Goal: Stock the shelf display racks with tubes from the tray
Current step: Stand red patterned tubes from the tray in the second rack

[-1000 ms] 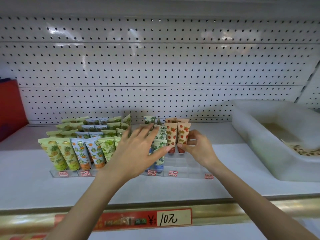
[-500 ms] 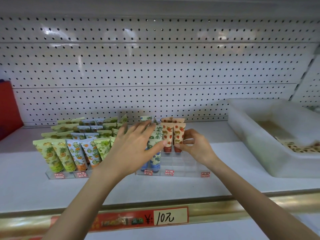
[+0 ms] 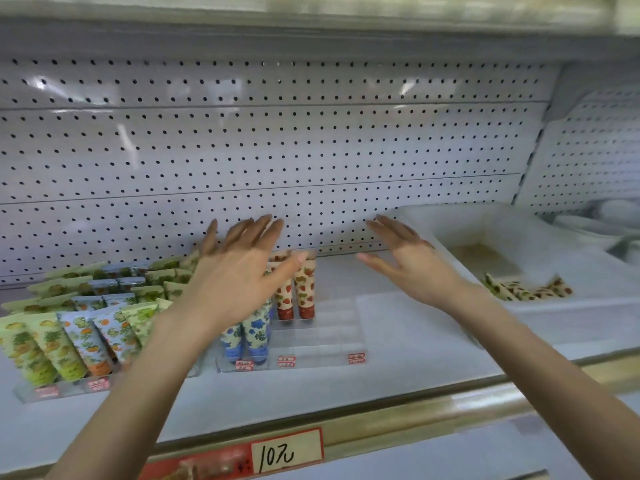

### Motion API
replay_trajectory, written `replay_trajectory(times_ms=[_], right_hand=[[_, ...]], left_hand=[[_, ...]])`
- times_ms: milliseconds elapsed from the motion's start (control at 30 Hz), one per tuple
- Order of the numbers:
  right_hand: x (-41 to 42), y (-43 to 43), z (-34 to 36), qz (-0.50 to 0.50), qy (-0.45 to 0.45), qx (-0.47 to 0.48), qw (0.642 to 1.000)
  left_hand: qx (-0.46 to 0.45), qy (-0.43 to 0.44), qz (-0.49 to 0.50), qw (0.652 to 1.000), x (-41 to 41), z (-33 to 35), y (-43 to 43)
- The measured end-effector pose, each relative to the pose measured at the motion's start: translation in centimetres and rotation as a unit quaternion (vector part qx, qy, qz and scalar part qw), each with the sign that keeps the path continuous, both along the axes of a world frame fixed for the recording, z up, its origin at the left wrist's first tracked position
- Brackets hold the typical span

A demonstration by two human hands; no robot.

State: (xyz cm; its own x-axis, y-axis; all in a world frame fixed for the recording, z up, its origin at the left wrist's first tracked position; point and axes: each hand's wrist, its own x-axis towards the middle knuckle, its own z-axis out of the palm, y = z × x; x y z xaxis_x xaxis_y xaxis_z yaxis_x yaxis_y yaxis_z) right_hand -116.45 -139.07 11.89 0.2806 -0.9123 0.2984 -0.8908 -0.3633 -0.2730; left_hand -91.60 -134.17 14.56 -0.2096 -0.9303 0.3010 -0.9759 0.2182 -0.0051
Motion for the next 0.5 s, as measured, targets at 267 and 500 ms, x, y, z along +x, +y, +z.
replay_trajectory(times_ms=[267,500], right_hand=[[-6.8,1.2,0.9,-0.094,0.132,0.002,0.987],[-13.8,0.5,1.3,-0.129,0.139,0.033,0.981]], left_hand=[[0.017,-0.006,-0.021,1.0,-6.4,0.2,-1.5],[0.018,0.007,-0.053,0.998,-12.2,0.6,-2.3]])
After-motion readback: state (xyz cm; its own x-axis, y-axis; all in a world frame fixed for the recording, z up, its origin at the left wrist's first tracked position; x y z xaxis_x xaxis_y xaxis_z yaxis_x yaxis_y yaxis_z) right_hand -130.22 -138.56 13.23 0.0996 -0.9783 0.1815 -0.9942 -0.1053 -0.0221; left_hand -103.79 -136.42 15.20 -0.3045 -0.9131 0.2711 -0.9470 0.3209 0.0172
